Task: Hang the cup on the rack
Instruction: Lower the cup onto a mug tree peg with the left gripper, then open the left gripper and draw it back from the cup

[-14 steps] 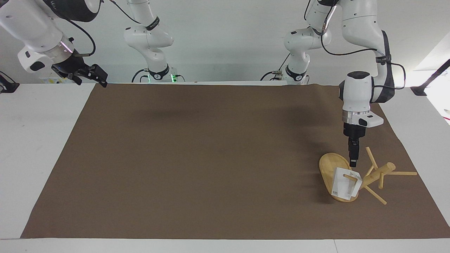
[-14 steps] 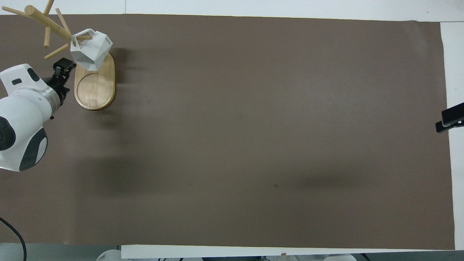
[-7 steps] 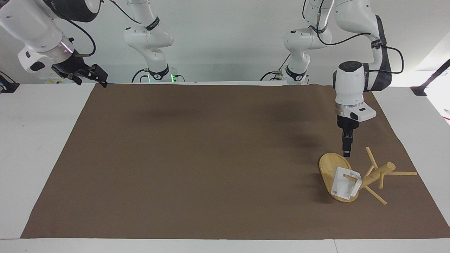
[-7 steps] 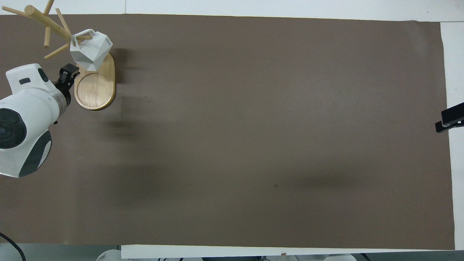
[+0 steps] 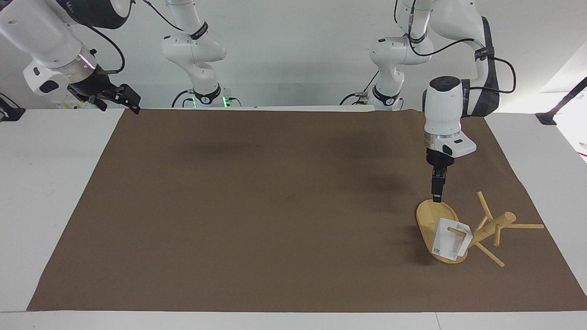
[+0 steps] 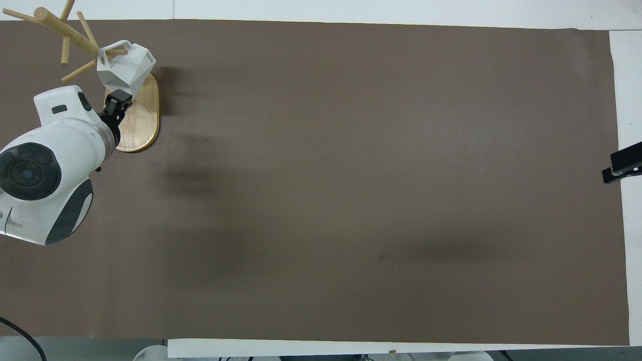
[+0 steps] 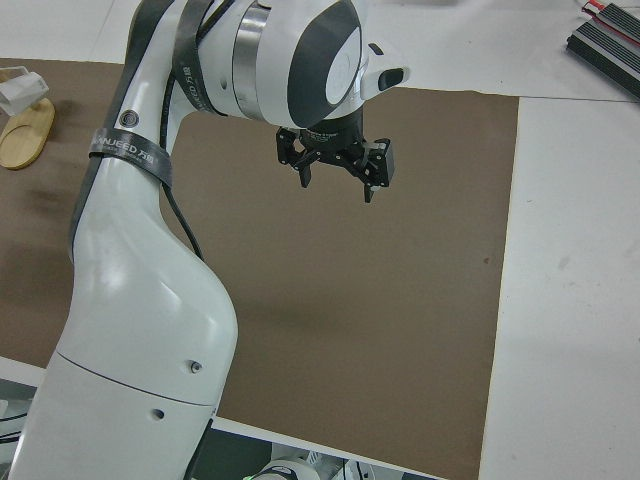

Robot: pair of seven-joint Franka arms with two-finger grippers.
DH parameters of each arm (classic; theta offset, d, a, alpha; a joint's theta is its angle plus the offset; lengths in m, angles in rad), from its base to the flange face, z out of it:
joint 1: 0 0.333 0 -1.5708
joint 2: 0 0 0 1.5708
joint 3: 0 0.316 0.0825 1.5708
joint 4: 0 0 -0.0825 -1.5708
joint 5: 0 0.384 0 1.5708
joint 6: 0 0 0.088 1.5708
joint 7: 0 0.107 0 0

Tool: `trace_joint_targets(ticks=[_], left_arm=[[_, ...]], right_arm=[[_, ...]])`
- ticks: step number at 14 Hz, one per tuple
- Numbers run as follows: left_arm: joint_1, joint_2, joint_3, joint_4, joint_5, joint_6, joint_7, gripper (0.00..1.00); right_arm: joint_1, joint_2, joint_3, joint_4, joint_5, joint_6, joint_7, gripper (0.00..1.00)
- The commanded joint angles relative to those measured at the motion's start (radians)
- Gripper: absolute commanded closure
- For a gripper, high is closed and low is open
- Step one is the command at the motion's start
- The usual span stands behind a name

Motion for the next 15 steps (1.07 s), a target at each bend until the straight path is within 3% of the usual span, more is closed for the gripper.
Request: trace_joint_targets(ticks=[1,4,8,12,15], left_arm=[[-0.040,-0.016,0.007,0.024,-0.041,-0.076,0.032,0.01],[-0.046,-0.027,0.002,0.056,-0.171,-0.165,0.203,0.01],[-0.034,-0.088,0.018,0.146,-0.392,-0.410,0.586,0.01],[0.084,-0.102,0.033,0.299,-0.442,-0.700,0.956,0.00],[0.168,-0.101,0.035,0.392,-0.461,-0.834,1.139,0.00]], right_arm=[[0.004,-0.024,0.000,-0.031,-0.009,0.019,0.011,0.00],[0.004,-0.024,0.000,-0.030,-0.009,0.019,0.011,0.00],[0.004,-0.024,0.000,-0.030,-0.009,0.019,0.011,0.00],[0.004,-0.024,0.000,-0.031,-0.009,0.019,0.011,0.00],[0.004,-0.024,0.000,-0.030,-0.009,0.019,0.011,0.00]])
